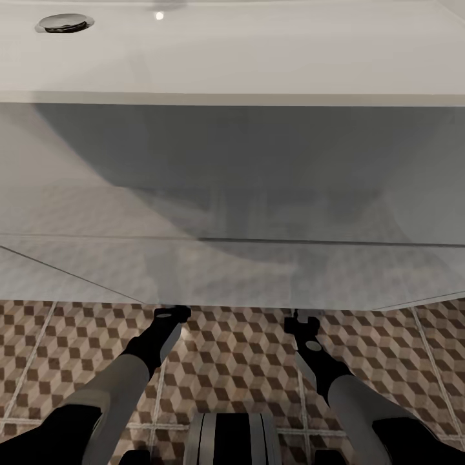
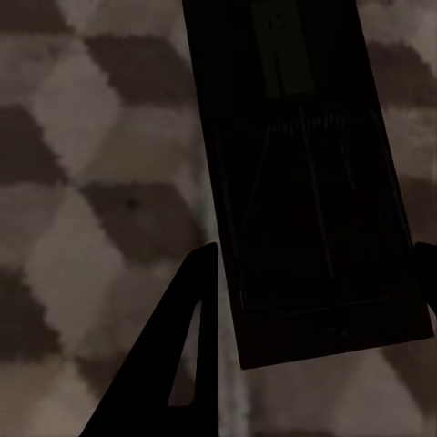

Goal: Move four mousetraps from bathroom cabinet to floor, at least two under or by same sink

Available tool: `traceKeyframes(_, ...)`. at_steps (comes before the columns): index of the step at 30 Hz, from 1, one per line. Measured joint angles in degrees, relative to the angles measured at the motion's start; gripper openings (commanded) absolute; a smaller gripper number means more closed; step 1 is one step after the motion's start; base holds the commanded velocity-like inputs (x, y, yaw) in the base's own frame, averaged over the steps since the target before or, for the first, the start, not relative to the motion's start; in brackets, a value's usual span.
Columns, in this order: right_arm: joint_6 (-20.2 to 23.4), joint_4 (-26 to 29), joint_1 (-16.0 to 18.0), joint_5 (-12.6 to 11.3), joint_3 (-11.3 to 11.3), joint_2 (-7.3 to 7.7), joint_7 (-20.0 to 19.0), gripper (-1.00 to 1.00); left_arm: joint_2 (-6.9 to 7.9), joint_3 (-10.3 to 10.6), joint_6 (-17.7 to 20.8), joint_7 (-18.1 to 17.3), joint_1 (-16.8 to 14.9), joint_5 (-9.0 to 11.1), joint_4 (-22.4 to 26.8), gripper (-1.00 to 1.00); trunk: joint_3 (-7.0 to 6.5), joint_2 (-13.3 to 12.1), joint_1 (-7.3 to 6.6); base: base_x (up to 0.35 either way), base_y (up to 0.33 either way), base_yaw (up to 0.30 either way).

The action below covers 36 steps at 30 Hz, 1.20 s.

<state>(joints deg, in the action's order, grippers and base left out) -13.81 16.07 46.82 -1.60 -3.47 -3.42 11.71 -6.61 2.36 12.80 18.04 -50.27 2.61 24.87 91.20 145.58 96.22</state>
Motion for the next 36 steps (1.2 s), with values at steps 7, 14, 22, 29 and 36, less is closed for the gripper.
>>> traceKeyframes(7,-0.01,0.55,0.0,0.06,0.09,-0.21,-0.04,-1.0,0.04,0.0,-1.05,0.0,0.0,-0.36,-0.54,-1.0,0.0,0.0,0.0,0.0,0.0,0.0)
traceKeyframes(14,0.02,0.83,0.0,-0.09,0.29,-0.09,-0.03,-1.0,-0.14,0.19,-4.05,0.0,0.0,-0.48,-1.24,-1.0,0.0,0.0,0.0,0.0,0.0,0.0)
traceKeyframes(22,0.06,1.13,0.0,-0.04,0.35,-0.36,0.07,-1.0,-0.08,0.1,-6.94,0.0,0.0,-0.31,-3.03,-1.0,0.0,0.0,0.0,0.0,0.0,0.0)
traceKeyframes(29,0.09,0.99,0.0,-0.22,0.37,-0.47,0.09,-1.0,-0.32,0.03,-7.1,-0.06,0.0,-0.04,-3.54,-1.0,0.0,0.0,0.0,0.0,0.0,0.0)
traceKeyframes(36,0.06,0.83,0.0,-0.25,0.38,-0.48,0.09,-1.0,-0.68,0.05,-7.25,-0.1,0.0,-0.34,-3.57,-1.0,0.0,0.0,0.0,0.0,0.0,0.0)
